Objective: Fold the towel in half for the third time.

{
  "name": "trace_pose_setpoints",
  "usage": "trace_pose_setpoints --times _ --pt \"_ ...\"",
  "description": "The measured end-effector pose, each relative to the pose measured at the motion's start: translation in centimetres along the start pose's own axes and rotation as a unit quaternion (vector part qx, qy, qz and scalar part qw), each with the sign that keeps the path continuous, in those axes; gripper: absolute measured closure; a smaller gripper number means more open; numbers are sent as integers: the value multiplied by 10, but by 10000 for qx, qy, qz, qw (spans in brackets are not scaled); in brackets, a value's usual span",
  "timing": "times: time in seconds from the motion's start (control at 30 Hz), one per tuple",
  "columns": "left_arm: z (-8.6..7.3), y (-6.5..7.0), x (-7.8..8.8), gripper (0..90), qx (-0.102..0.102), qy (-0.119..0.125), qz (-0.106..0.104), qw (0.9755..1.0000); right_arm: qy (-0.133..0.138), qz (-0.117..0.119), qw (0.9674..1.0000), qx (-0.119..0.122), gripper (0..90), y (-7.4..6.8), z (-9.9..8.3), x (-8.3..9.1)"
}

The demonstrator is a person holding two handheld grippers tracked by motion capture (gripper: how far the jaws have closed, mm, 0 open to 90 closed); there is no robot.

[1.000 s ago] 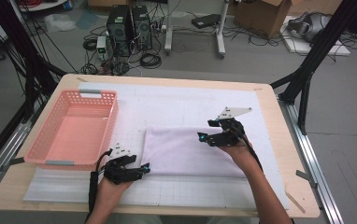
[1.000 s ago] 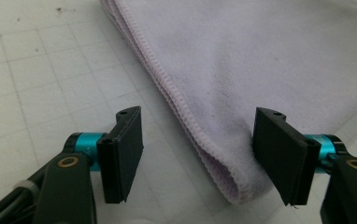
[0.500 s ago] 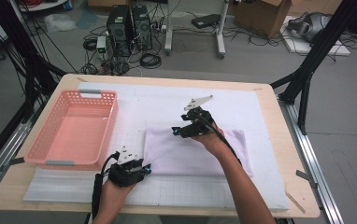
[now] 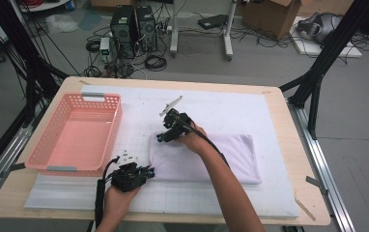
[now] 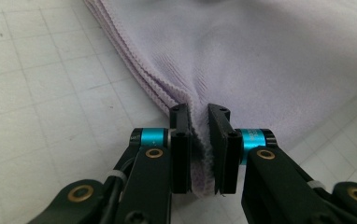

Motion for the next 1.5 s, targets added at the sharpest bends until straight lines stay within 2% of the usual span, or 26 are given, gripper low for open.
trace_pose_setpoints --times 0.17,0.2,0.3,0.37,0.47,0.63,0.73,0.87,1.07,1.33,1.5 --pt "0 -2 0 801 101 -27 -72 9999 -469 107 9988 116 516 2 4 -18" --pt "0 -3 0 801 119 -41 -95 9999 -467 121 9988 64 557 3 4 -19" --pt "1 -5 0 805 184 -81 -130 9997 -509 168 9984 177 771 3 7 -18" --pt "1 -5 0 814 198 -96 -127 9997 -555 147 9979 301 823 2 8 -18" --pt "3 -6 4 827 170 -104 -79 9998 -534 151 9979 320 839 0 9 -18" --pt "10 -12 19 829 309 71 -217 9993 -112 295 9988 386 840 -3 15 -10" --pt "17 -16 30 829 505 330 -445 9972 238 381 9983 380 840 -5 18 -1" --pt "30 -15 40 828 574 585 -756 9938 571 408 9966 438 840 -9 22 15" --pt "50 0 46 828 493 803 -1021 9903 901 366 9941 475 840 -13 21 45" --pt "74 28 36 828 207 770 -1189 9897 1083 156 9927 515 840 -13 8 75" --pt "84 47 22 827 47 618 -1284 9898 1133 7 9926 437 840 -9 -7 90"
Point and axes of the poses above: each handheld gripper's, and its own axes: x roughly backward along the jaws, z roughly out of its top, y roughly to its right, the point moved 1 cm from there along -x, roughly forward along the jaws, and after that the axes turned 13 degrees about z, right-handed, at the moved point
